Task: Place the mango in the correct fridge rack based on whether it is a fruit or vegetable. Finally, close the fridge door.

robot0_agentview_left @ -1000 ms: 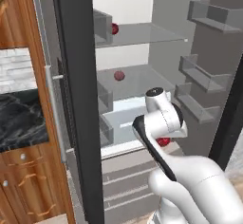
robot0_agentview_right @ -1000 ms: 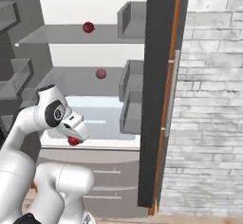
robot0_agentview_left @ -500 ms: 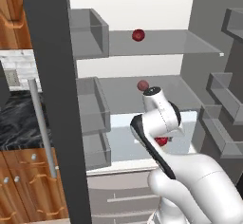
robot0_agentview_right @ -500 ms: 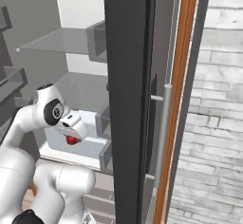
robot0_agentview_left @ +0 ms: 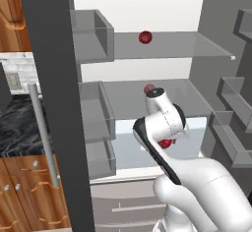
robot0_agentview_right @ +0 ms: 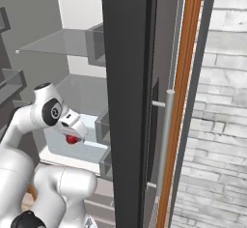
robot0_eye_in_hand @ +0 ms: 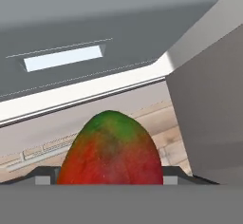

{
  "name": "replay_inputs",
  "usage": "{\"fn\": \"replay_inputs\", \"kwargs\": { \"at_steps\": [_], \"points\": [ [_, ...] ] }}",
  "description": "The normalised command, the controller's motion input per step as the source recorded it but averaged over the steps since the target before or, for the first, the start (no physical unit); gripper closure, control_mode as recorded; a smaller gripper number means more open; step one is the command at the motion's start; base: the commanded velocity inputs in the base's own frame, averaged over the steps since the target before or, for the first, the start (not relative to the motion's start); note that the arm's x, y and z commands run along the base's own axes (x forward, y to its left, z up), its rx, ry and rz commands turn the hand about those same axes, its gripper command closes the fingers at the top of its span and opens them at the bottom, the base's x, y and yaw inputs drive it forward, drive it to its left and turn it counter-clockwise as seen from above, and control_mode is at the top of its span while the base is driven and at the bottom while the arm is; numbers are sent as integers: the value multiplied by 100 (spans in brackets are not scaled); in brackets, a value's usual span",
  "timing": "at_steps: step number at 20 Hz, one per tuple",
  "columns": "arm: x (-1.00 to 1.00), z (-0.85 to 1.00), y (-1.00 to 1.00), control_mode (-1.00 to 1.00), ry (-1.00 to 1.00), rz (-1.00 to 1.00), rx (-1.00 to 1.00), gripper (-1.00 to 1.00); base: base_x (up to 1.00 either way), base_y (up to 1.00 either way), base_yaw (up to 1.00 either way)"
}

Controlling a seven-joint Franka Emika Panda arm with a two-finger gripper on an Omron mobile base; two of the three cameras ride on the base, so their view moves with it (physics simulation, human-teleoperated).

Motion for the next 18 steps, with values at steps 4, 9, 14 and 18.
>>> {"fn": "replay_inputs", "kwargs": {
  "at_steps": [4,9,14,18],
  "points": [
    [69,99,0,-100,-32,4,0,100,0,0,0],
    [34,100,15,-100,-30,0,0,100,0,0,0],
    [8,100,1,-100,-26,0,0,100,0,0,0],
    [64,86,0,-100,-14,0,0,100,0,0,0]
  ]
}}
